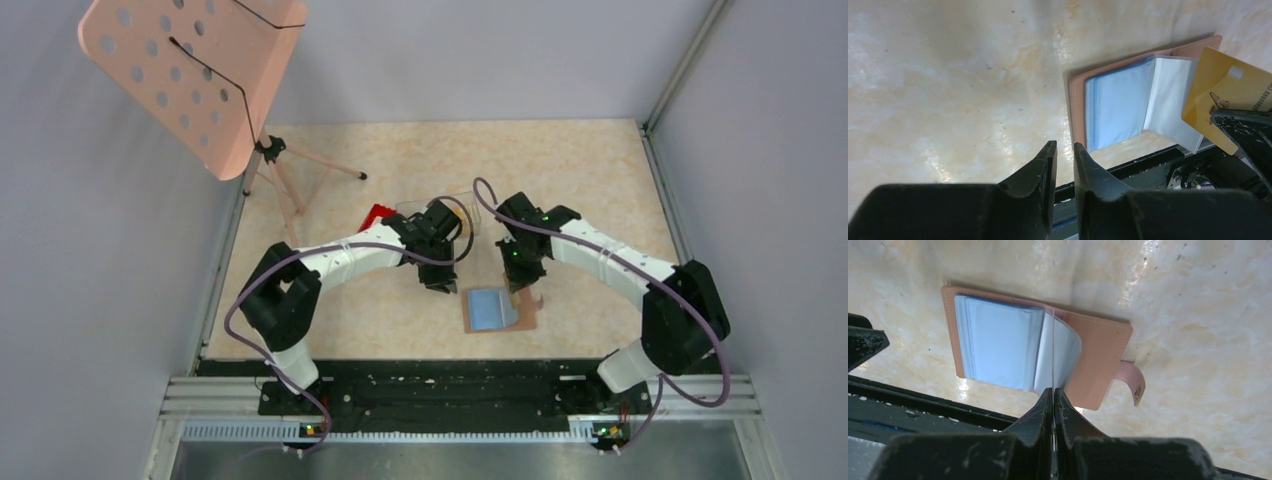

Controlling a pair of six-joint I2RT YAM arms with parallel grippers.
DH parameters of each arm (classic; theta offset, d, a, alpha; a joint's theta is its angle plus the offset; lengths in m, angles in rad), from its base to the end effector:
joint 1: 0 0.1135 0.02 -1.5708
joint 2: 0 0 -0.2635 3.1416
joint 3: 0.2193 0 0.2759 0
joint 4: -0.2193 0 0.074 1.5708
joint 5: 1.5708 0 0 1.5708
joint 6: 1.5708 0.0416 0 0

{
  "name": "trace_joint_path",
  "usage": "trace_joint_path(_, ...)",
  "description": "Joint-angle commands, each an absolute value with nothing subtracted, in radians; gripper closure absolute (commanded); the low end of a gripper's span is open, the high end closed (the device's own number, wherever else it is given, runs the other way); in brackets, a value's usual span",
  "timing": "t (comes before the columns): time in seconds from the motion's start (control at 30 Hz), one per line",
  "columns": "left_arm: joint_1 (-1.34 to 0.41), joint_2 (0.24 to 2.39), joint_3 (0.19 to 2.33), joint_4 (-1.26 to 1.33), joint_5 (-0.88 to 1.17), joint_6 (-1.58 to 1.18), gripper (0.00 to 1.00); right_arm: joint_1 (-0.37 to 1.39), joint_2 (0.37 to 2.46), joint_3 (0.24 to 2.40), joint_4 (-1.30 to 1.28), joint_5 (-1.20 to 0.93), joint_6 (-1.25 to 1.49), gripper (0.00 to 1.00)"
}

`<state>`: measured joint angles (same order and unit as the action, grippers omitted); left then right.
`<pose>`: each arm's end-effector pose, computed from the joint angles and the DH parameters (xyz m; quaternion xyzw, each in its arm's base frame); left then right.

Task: Put the credit cards into the card holder
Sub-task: Insert the credit card into the card holder.

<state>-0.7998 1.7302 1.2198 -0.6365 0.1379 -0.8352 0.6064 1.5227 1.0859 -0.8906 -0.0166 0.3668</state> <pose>0.2562 -0.2719 0.1895 -0.0028 0.9754 -0.1992 0.0944 0.2499 0.1742 0.2050 -0.1196 0.9853 0.0640 0.1035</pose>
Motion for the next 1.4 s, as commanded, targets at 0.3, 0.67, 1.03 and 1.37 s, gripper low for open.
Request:
trace_joint_path(0.3,-0.86,1.835,1.328,-0.617,0.197,-0.81,0.75,0.373,1.377,0.786,-0.661,-0.34,0.337,1.0)
trace_joint_path(0.67,-0.88,1.903,1.332,-0.623,0.221,-0.799,0.76,0.314,1.4,0.752,-0.496,-0.589,0.332,1.0)
trace_joint_path(1.03,-0.885,1.941,1.317,-0.626,0.227,-0.792,0.82,0.312,1.387,0.729,-0.484,-0.563,0.344,1.0)
trace_joint_path(1.37,-0.887,1.961,1.31,-0.628,0.232,-0.785,0.88,0.295,1.387,0.706,-0.505,-0.533,0.334,1.0)
